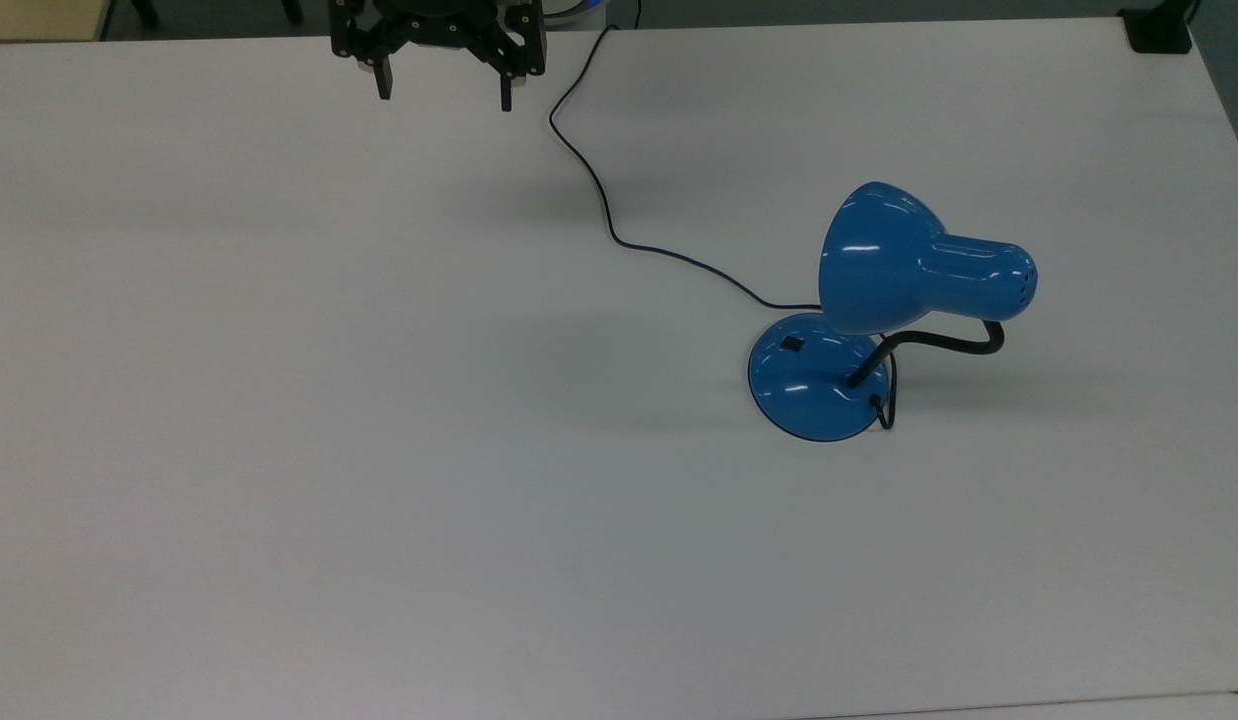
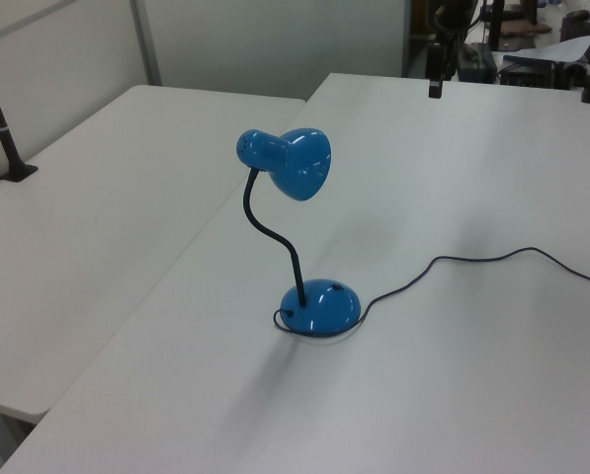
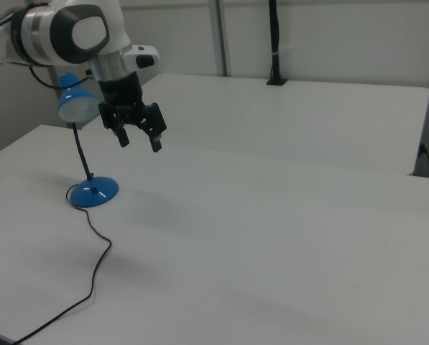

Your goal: Turn on the lamp

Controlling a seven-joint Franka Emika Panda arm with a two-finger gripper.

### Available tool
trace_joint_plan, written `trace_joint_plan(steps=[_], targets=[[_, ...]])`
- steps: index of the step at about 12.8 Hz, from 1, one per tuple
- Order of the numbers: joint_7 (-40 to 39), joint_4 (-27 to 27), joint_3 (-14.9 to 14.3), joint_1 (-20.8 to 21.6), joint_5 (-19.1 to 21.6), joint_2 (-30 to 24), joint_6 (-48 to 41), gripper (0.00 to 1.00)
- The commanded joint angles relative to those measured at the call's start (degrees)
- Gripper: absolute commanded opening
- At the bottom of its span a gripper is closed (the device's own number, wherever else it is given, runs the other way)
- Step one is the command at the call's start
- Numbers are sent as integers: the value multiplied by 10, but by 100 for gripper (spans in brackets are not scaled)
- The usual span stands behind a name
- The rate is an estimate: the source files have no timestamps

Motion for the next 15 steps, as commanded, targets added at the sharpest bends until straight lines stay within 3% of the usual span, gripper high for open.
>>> trace_joint_plan(steps=[1, 10, 11, 12, 13, 15], targets=[[6, 1, -3, 3, -3, -6, -18, 100], [0, 1, -2, 3, -3, -4, -17, 100], [-4, 0, -2, 3, -3, -4, -17, 91], [-12, -1, -2, 4, -3, -4, -14, 75], [-26, -1, -2, 3, -3, -2, -12, 50], [-42, -1, -2, 4, -3, -1, -15, 13]])
